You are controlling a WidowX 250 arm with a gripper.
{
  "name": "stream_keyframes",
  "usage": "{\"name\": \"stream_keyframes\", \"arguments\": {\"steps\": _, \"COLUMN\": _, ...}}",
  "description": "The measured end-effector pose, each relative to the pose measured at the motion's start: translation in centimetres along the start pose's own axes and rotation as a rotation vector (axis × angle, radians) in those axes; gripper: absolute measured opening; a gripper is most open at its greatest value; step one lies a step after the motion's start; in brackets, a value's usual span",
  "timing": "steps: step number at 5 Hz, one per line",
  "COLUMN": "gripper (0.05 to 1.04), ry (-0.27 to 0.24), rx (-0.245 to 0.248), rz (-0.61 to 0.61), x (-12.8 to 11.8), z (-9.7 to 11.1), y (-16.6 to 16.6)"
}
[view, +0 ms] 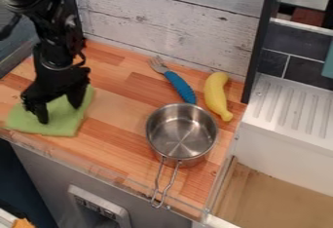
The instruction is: Move the green thing to the left of the silver pan
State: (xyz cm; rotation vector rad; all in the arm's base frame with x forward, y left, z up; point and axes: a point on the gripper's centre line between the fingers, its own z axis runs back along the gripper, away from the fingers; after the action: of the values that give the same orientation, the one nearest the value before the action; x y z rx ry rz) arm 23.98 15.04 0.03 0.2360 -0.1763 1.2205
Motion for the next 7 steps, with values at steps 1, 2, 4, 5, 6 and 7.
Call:
{"name": "stream_keyframes", "arguments": {"steps": 1, "gripper": 1.0, "ry": 0.009, "rx": -0.027, "rz": -0.057, "x": -2.2, "z": 0.7, "y": -0.7}}
{"name": "stream_keyframes", "arguments": {"steps": 2, "gripper": 1.0, "ry": 0.024, "rx": -0.055, "rz": -0.096, "x": -4.0, "z": 1.1, "y": -1.5}}
{"name": "stream_keyframes", "arguments": {"steps": 4, "gripper": 1.0, "ry": 0.034, "rx": -0.108, "rz": -0.209, "x": -7.6, "z": 2.9, "y": -2.5}}
{"name": "stream_keyframes", "arguments": {"steps": 5, "gripper": 1.0, "ry": 0.012, "rx": -0.14, "rz": -0.203, "x": -7.3, "z": 4.2, "y": -2.8}}
{"name": "stream_keyframes", "arguments": {"steps": 6, "gripper": 1.0, "ry": 0.004, "rx": -0.147, "rz": -0.193, "x": -6.9, "z": 5.0, "y": -2.9}}
{"name": "stream_keyframes", "arguments": {"steps": 7, "gripper": 1.0, "ry": -0.013, "rx": -0.187, "rz": -0.153, "x": -5.9, "z": 6.5, "y": -2.9}}
